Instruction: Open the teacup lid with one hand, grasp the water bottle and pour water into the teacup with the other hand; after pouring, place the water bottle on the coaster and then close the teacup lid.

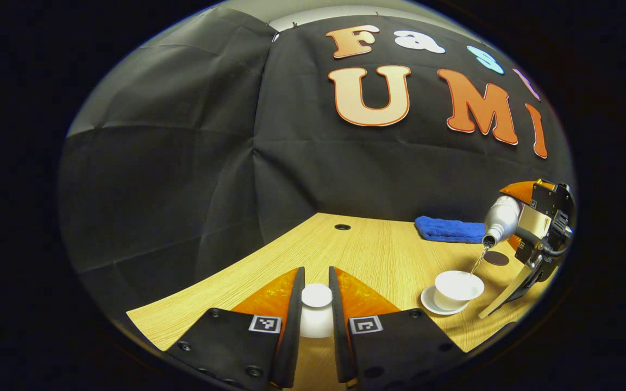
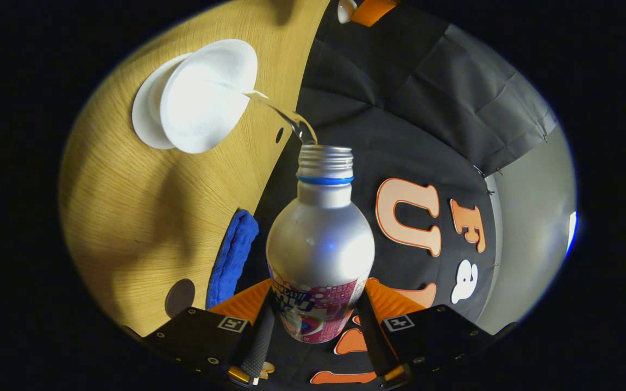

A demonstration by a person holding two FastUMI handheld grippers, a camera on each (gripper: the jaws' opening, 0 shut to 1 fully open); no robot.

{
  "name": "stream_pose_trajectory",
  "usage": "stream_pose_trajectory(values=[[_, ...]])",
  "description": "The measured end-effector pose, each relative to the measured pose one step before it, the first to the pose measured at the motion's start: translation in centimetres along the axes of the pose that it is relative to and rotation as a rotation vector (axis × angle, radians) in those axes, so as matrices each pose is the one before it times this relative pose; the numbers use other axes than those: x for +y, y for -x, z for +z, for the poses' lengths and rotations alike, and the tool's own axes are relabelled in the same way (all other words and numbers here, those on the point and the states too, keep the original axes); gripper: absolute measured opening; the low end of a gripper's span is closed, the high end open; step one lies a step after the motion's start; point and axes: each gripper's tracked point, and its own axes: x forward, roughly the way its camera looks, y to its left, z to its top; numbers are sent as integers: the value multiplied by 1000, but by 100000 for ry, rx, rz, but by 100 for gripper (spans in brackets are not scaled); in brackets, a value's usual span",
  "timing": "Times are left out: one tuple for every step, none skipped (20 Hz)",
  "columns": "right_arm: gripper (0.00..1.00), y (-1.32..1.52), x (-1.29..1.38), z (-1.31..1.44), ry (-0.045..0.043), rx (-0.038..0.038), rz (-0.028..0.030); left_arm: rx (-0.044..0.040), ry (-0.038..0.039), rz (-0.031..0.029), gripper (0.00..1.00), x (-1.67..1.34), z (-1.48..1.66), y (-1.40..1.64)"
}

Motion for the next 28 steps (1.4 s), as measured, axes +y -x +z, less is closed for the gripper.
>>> stream_pose_trajectory(values=[[75, 54, -89, 20, 993, -403, -804, 67, 7, 189, 31, 75, 125, 90], [75, -4, -92, 0, 989, -309, -774, -22, -48, -66, 31, -46, -144, -50], [75, 33, -122, 71, 952, -243, -882, -131, 66, -20, 31, -89, 85, -25], [75, -16, -167, 32, 916, -277, -849, -72, -75, -184, 31, -13, 38, 6], [75, -52, -67, -44, 806, -183, -851, -76, 27, 67, 31, 22, 51, 12], [75, 45, -118, -48, 694, 137, -794, -195, -31, -114, 31, -34, -31, 2], [75, -60, -73, -32, 438, 227, -834, -173, -28, 46, 32, -17, 178, 104], [75, 26, -38, -17, 410, 384, -916, -136, -54, -202, 31, -36, -12, -14], [75, 77, -16, 48, 322, 431, -849, -181, 4, -21, 31, -22, 100, 13], [75, 70, -39, 32, 213, 352, -822, -115, -80, -207, 31, -26, 13, 55], [75, -61, -103, -21, 267, 372, -820, -117, -3, -60, 31, -24, 25, 11], [75, 58, -69, 11, 616, 388, -1076, -86, -131, -317, 31, -53, 20, -15], [75, -84, -89, -41, 754, 94, -1007, 68, -233, -56, 31, -71, 25, -35], [75, -28, -137, 25, 825, -51, -921, -59, -158, -273, 31, -56, 63, 39], [75, -158, -187, -167, 751, -257, -963, -94, -107, -70, 32, -58, 106, 35], [75, -124, -80, 5, 691, -284, -927, 77, -188, -224, 31, -63, -25, -10], [75, 51, -35, -48, 523, -268, -929, 0, -89, -82, 31, -152, 27, -6], [75, 17, -19, 54, 513, -497, -781, 56, -89, -185, 32, -129, 72, -31], [75, -14, -124, 97, 380, -400, -830, 44, -154, -30, 31, -111, 80, -25], [75, 49, 59, 107, 455, -516, -472, -118, -78, -64, 31, 39, 62, 89], [75, -118, -185, -72, 667, -333, -516, -65, -94, -122, 32, -135, 74, 25], [75, 43, 0, 85, 1018, -511, -426, -1, -180, -80, 32, -68, 119, 60], [75, 77, -282, 83, 1934, -308, -1055, -43, -72, -165, 31, -87, -16, -28], [75, 121, -161, 369, 1981, -1533, -864, -114, 137, -1, 32, 18, 119, -29], [75, -62, 31, 120, 1128, -1281, -360, -128, -114, 106, 32, -15, 20, 28], [75, 84, 232, 164, 251, -1266, 717, 144, -92, 81, 32, -70, -58, 3], [75, -6, 5, 130, 36, -996, 533, 245, -162, -302, 31, -193, -113, 76], [75, 32, 130, 335, 115, -844, 552, 219, -114, -66, 32, -22, -5, -12]])
